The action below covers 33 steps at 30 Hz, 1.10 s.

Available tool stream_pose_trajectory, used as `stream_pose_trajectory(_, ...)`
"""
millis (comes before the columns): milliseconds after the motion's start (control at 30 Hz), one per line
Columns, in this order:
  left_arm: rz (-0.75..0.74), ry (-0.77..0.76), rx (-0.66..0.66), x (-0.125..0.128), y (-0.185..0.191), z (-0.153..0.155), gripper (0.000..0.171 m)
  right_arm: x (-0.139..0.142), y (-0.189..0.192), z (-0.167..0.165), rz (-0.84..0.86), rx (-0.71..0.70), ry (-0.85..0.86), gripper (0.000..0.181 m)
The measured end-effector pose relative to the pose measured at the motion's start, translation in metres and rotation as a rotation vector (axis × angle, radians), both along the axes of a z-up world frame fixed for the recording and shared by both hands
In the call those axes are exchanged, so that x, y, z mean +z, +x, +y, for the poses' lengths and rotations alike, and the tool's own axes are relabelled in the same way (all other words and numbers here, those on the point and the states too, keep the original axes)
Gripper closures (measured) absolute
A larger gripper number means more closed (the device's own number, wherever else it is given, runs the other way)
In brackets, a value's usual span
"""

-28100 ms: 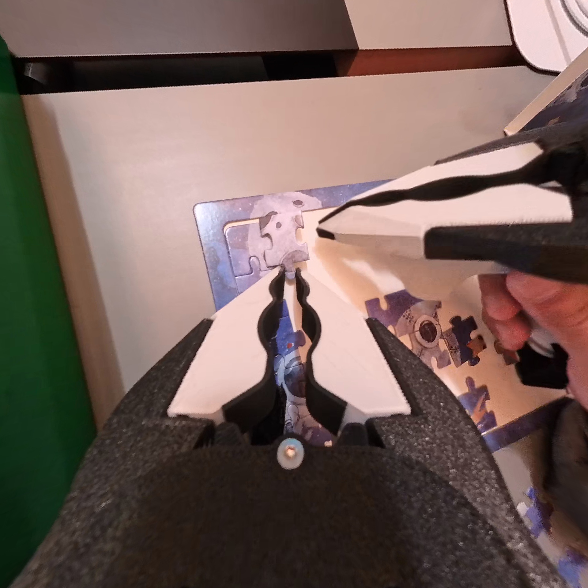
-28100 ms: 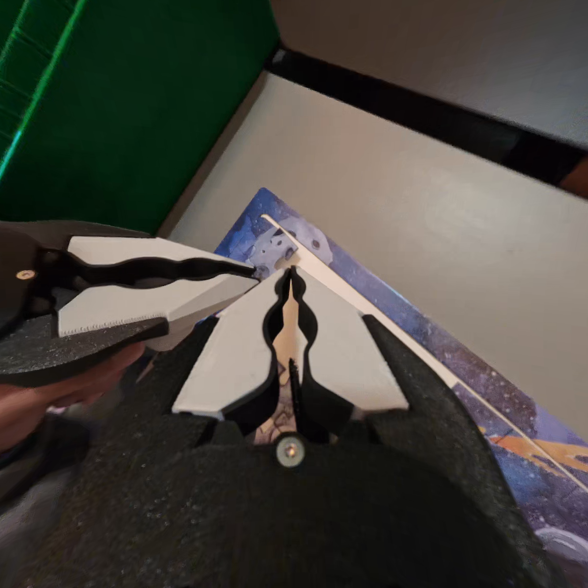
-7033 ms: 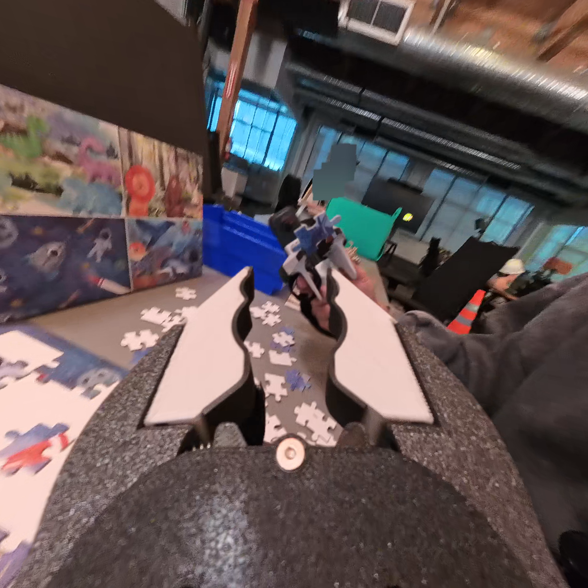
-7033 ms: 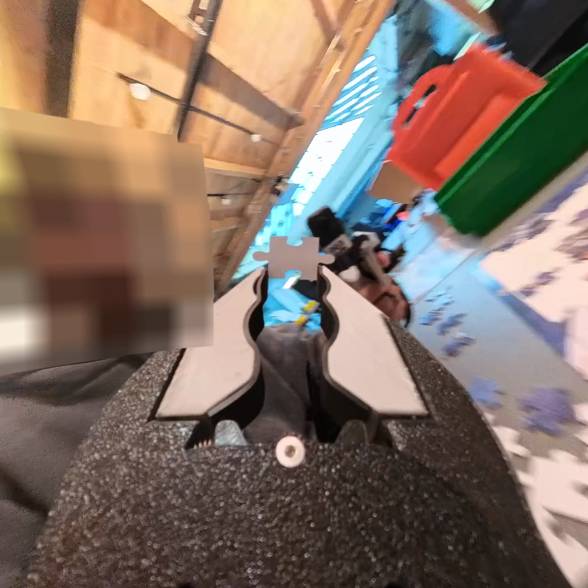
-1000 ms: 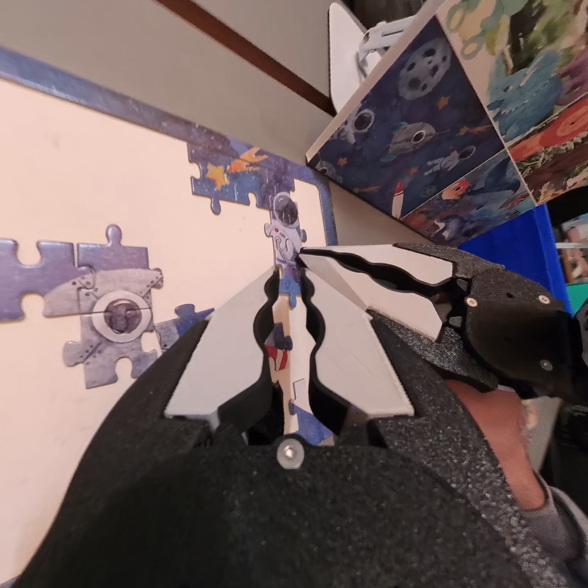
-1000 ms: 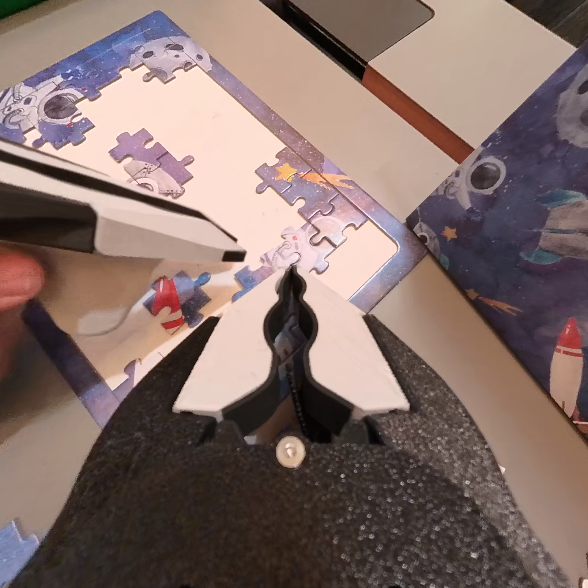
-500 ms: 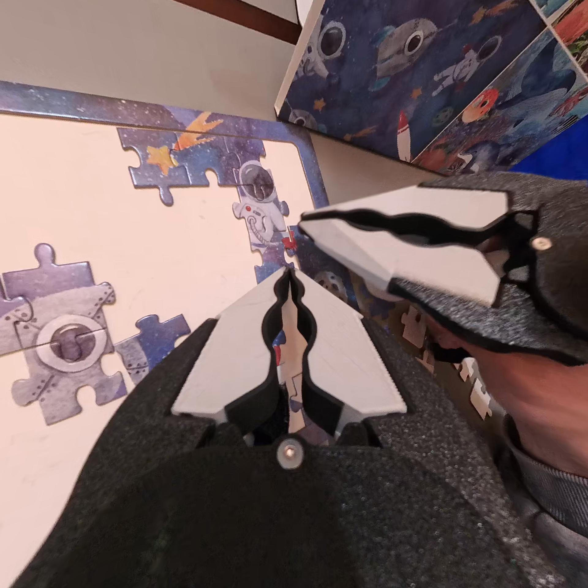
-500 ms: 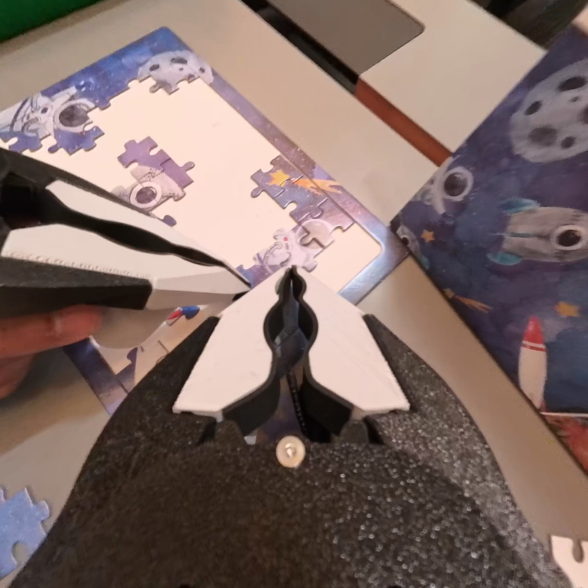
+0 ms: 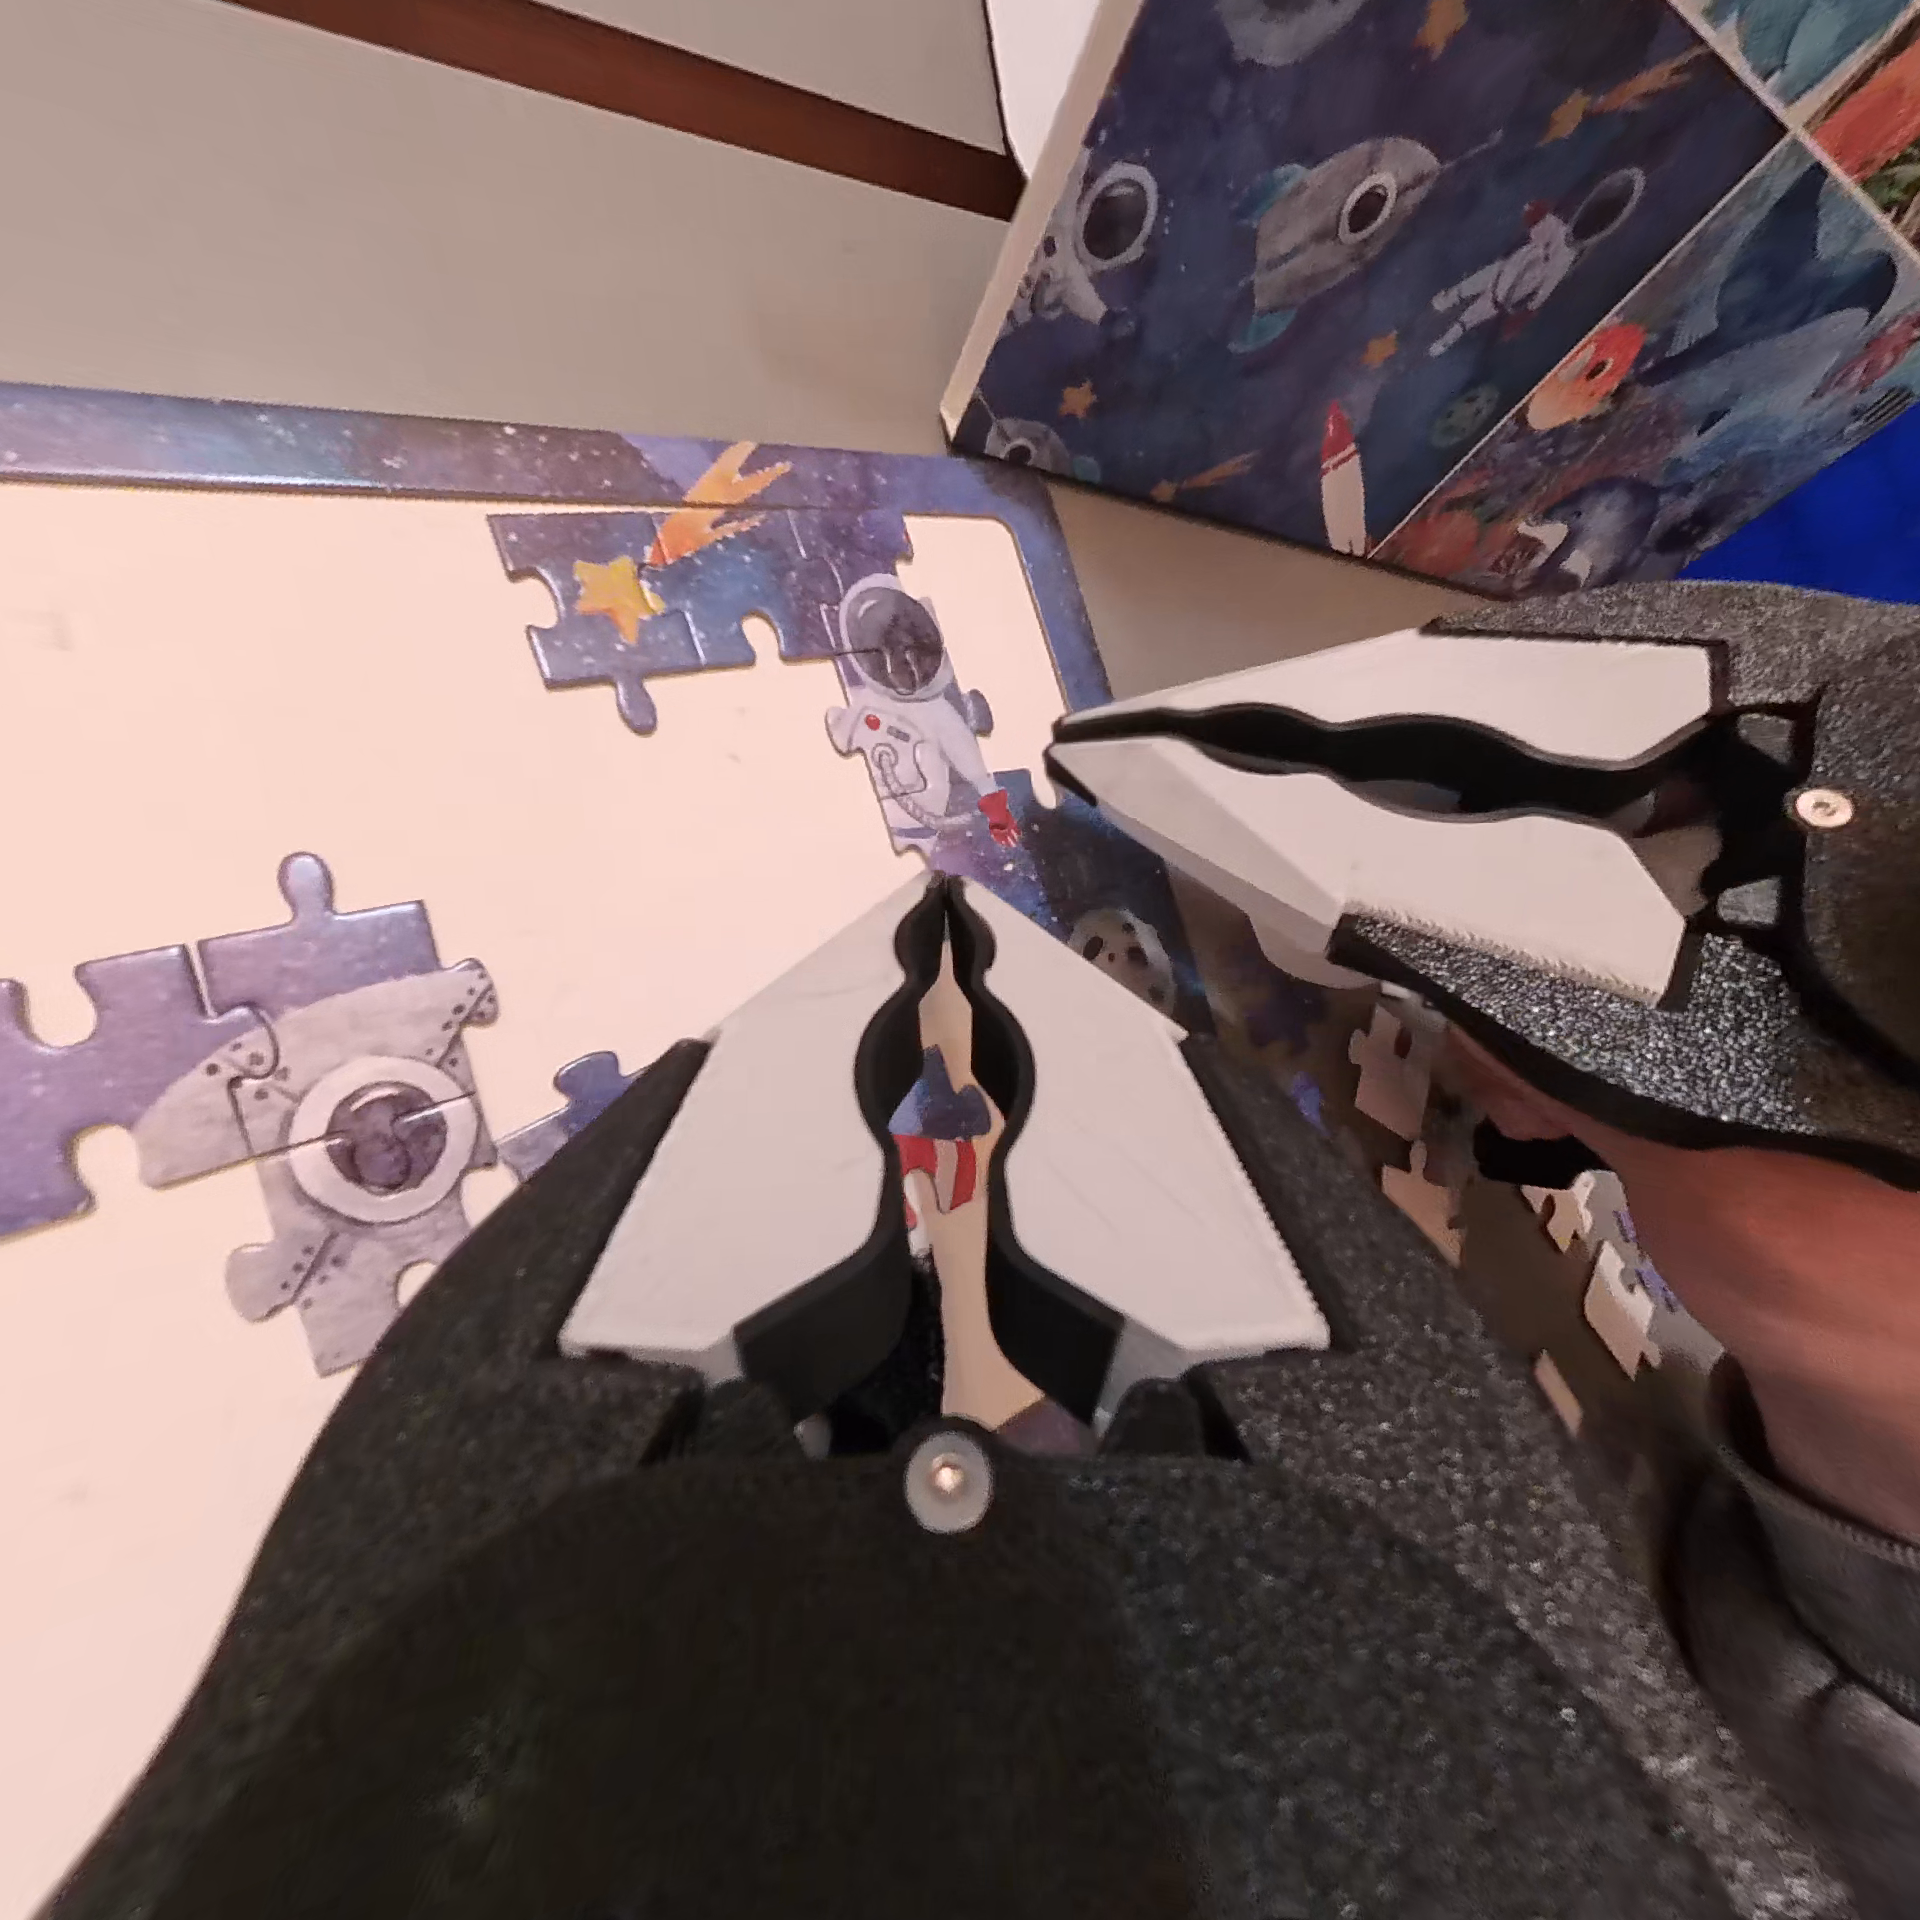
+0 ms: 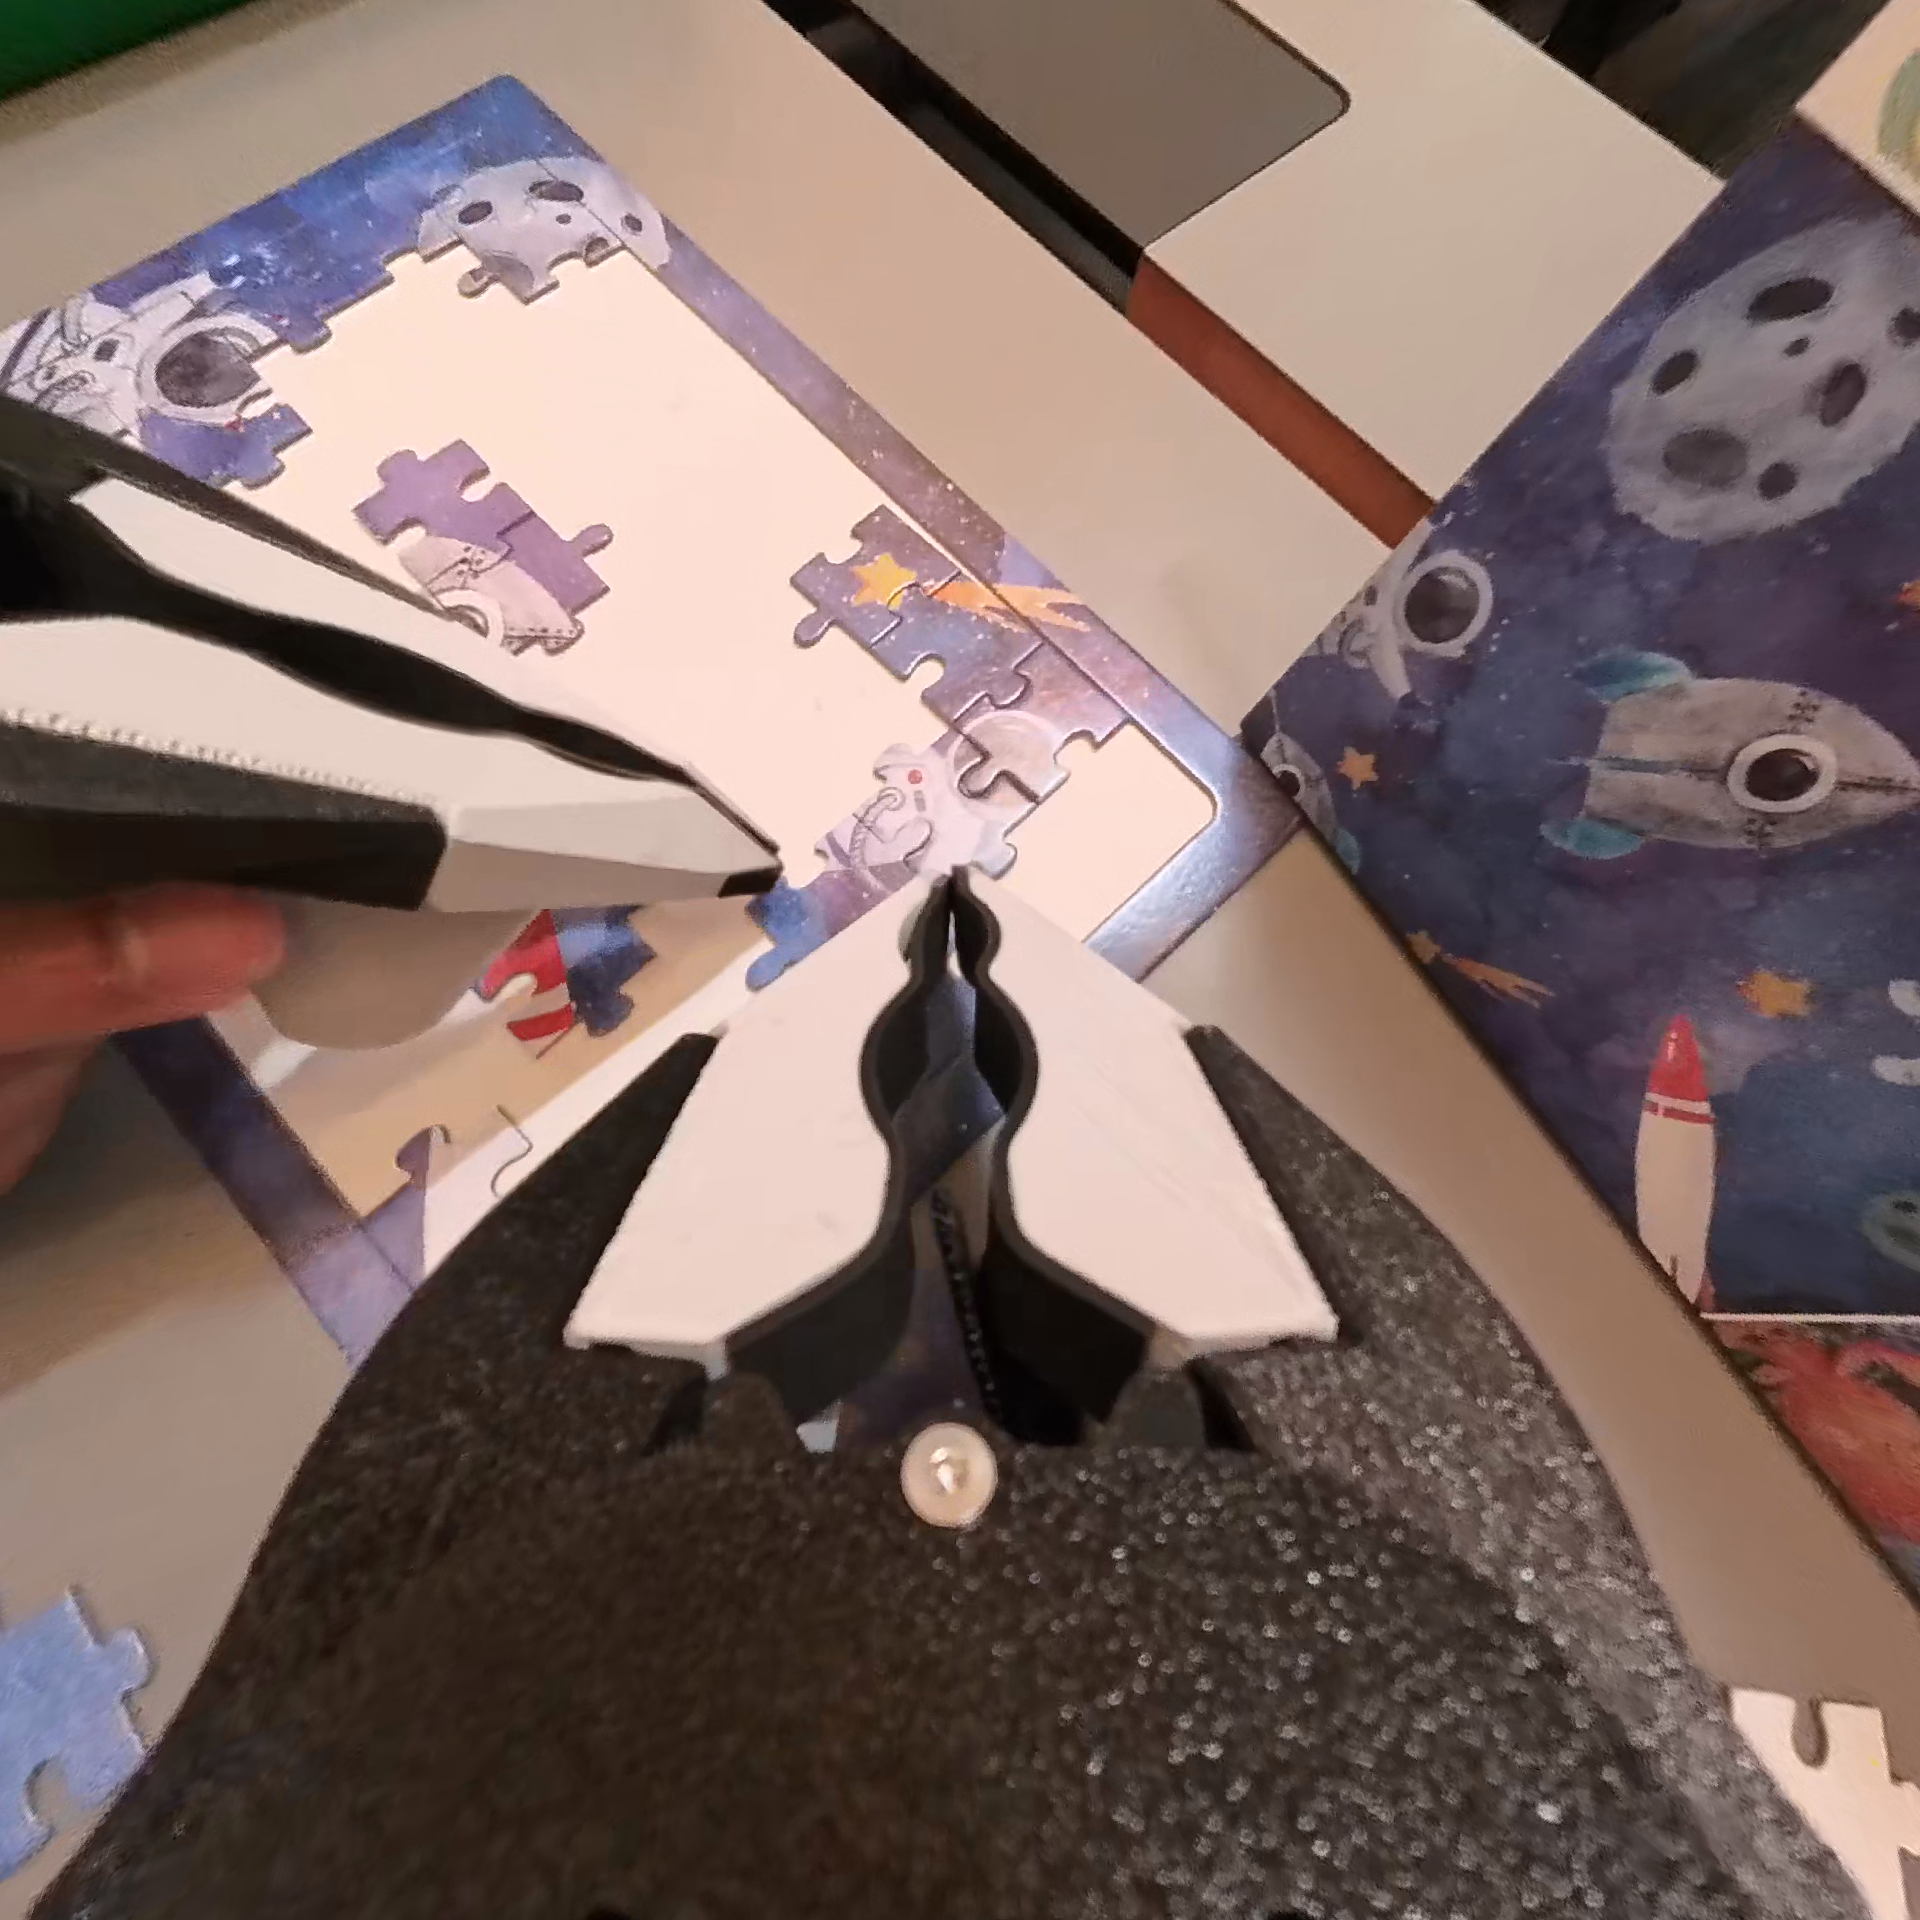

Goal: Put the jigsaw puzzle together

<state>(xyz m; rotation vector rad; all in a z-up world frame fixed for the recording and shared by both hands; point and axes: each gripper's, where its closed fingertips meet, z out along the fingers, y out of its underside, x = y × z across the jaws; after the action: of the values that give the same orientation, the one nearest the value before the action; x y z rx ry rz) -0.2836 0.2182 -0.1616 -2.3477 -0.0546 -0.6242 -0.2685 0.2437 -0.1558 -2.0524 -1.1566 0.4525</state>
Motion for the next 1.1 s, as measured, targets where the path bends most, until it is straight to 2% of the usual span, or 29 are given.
stream_pose_trajectory(233,0.023,-0.01,-0.014,-0.003,-0.005,0.001,0.171,-0.015,-0.01,-0.006,-0.047,0.014,0.014,0.181)
stream_pose_trajectory(333,0.034,-0.005,-0.008,-0.001,-0.013,0.002,0.171,-0.011,-0.007,-0.003,-0.05,0.005,0.027,0.181)
stream_pose_trajectory(433,0.034,0.008,-0.009,0.002,-0.017,0.004,0.171,0.003,-0.004,0.001,0.018,-0.027,-0.002,0.181)
stream_pose_trajectory(533,0.018,0.024,-0.051,0.005,-0.009,0.004,0.171,0.001,-0.002,0.002,0.008,-0.031,0.003,0.181)
stream_pose_trajectory(700,0.135,0.068,-0.15,0.005,0.005,0.016,0.171,-0.012,0.004,0.004,-0.063,-0.053,-0.001,0.181)
stream_pose_trajectory(833,0.176,0.064,-0.137,0.006,-0.002,0.016,0.171,-0.004,0.015,0.004,-0.076,-0.066,-0.007,0.181)
stream_pose_trajectory(1000,0.184,0.007,-0.172,-0.008,-0.004,0.009,0.171,-0.013,0.022,-0.009,-0.12,-0.034,-0.093,0.181)
stream_pose_trajectory(1100,0.175,0.009,-0.171,-0.011,-0.002,0.011,0.171,-0.017,0.018,-0.009,-0.132,-0.023,-0.077,0.181)
